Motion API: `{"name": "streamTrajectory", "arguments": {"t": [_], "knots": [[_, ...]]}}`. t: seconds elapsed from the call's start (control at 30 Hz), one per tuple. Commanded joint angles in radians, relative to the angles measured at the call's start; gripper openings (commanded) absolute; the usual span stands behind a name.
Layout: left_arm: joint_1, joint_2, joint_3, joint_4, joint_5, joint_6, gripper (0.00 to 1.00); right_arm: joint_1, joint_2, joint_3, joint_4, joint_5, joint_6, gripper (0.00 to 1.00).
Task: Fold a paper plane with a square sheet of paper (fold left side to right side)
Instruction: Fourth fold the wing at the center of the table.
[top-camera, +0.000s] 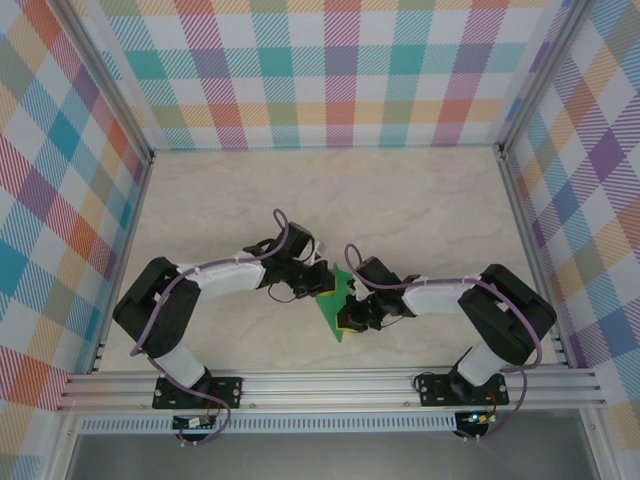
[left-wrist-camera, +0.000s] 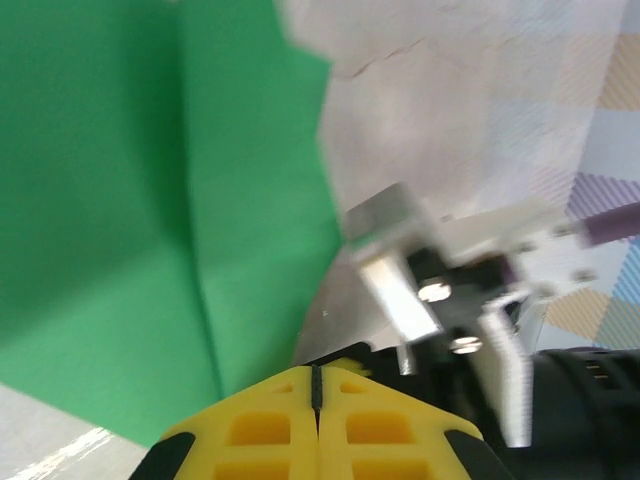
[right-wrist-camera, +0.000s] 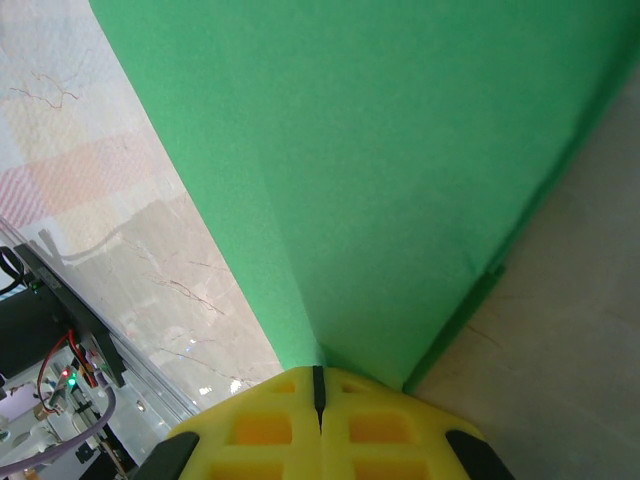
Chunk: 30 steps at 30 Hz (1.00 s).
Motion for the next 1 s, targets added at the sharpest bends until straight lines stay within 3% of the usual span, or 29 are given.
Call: {"name": "streamTrajectory", "arguments": {"t": [0.0, 0.67, 0.97], "knots": [[-0.014, 0.033, -0.023, 0.085, 0.029, -0.043, 0.03, 0.003, 0.033, -0.030, -0.153, 0.119, -0.024, 0.00], [-0.074, 0.172, -0.018, 0.177, 0.051, -0.084, 0.01, 0.003, 0.052, -0.009, -0.172, 0.112, -0.043, 0.00], [-0.045, 0.210, 0.004, 0.090, -0.039, -0.012, 0.00, 0.005, 0.061, -0.003, -0.212, 0.121, -0.055, 0.00]]}}
